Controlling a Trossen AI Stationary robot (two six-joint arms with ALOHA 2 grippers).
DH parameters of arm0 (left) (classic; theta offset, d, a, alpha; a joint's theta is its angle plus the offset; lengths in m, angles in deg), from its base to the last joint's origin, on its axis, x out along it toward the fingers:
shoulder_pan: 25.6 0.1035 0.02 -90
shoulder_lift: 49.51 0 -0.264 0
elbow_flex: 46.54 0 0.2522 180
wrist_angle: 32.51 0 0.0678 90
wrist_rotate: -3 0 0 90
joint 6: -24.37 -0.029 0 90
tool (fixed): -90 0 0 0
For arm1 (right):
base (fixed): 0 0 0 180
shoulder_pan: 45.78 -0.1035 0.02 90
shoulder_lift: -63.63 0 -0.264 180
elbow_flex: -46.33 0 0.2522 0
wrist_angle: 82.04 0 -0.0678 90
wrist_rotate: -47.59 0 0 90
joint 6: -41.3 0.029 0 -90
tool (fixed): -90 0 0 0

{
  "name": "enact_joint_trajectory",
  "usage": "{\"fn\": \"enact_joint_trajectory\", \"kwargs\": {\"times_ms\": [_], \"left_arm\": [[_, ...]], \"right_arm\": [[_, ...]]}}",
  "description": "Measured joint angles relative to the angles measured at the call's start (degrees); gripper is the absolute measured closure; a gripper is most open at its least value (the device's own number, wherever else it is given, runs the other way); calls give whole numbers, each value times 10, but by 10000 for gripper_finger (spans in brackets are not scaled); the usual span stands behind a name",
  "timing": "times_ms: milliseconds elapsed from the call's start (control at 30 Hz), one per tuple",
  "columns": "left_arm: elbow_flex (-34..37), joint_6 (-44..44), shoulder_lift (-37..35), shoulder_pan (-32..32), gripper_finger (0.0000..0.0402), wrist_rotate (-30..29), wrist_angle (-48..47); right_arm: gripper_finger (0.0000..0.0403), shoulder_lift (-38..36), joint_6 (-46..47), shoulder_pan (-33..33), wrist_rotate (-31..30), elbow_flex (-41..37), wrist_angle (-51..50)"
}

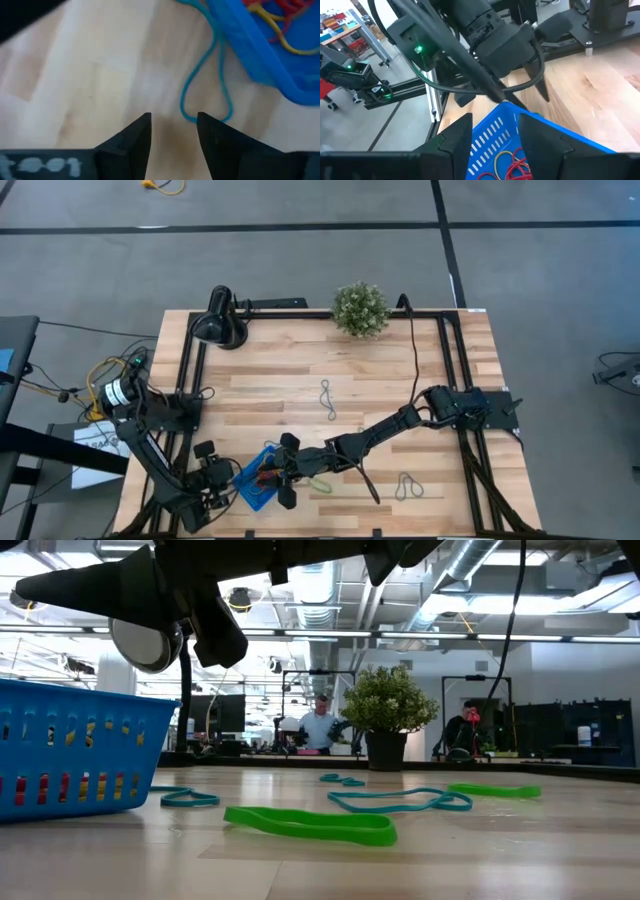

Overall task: Pick and place rubber bands into bin
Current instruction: Put the blue rubber band into the blue basket

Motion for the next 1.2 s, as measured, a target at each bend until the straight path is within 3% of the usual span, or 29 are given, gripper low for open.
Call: {"fn": "enact_joint_trajectory", "kwargs": {"times_ms": [167, 467, 767, 933, 1067, 1200], "left_arm": [[0, -8, -35, 0, 252, -44, -2], [4, 11, -42, 0, 252, -56, -3], [93, 37, -44, 2, 252, -38, 141], [108, 40, -44, -1, 255, -44, 157], [121, 37, -45, -1, 279, -43, 183], [128, 3, -45, -1, 331, -50, 217]], "right_arm": [[249, 0, 0, 0, 0, 0, 0], [249, 0, 0, 0, 1, 0, 0], [249, 0, 0, -7, 1, 0, -5], [249, 0, 0, -7, 1, 0, -11], [249, 0, 0, -6, 1, 0, -14], [249, 0, 0, -7, 1, 0, -15]]}}
